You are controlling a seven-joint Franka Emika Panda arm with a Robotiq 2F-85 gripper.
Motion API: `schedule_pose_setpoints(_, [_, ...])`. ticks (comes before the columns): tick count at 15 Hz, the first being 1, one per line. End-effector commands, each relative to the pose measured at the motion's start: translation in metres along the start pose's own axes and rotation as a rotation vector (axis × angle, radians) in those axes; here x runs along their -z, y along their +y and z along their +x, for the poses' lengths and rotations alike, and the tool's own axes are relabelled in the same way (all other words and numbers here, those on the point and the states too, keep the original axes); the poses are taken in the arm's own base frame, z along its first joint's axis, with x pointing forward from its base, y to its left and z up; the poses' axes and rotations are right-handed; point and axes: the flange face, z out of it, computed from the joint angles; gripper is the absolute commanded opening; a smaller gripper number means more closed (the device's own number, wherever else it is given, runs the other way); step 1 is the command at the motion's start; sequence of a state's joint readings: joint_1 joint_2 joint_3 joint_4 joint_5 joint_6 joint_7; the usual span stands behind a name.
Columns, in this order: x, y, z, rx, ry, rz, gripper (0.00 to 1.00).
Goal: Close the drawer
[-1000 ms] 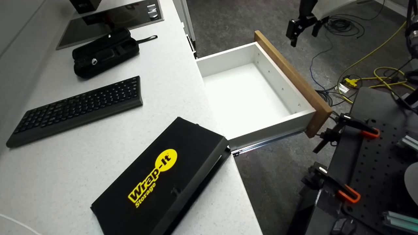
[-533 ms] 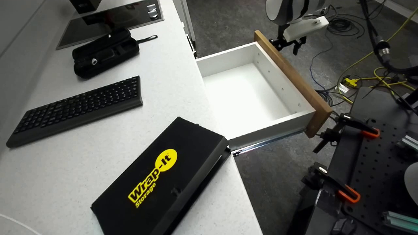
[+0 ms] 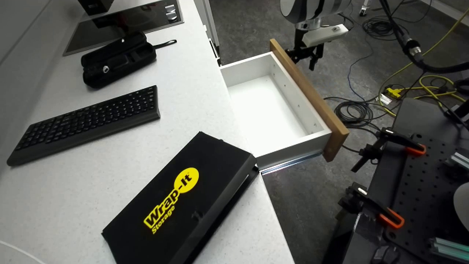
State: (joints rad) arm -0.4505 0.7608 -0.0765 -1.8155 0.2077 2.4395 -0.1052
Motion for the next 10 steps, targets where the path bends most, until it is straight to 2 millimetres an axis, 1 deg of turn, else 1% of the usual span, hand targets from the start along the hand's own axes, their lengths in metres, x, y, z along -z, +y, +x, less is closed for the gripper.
schedule_pose_setpoints(1, [0.012, -0.045, 0.001, 0.139, -0.015, 0.050, 1.00])
schedule_pose_setpoints(3, [0.006, -0.072, -0.002, 0.204, -0.025, 0.048, 1.00])
schedule_pose_setpoints(5, [-0.004, -0.100, -0.005, 0.254, -0.038, 0.033, 1.00])
schedule_pose_setpoints(8, [-0.014, -0.133, -0.012, 0.309, -0.078, 0.016, 1.00])
schedule_pose_setpoints(9, [-0.011, -0.114, -0.013, 0.267, -0.045, 0.025, 1.00])
schedule_pose_setpoints(10, [-0.013, -0.121, -0.016, 0.277, -0.051, 0.024, 1.00])
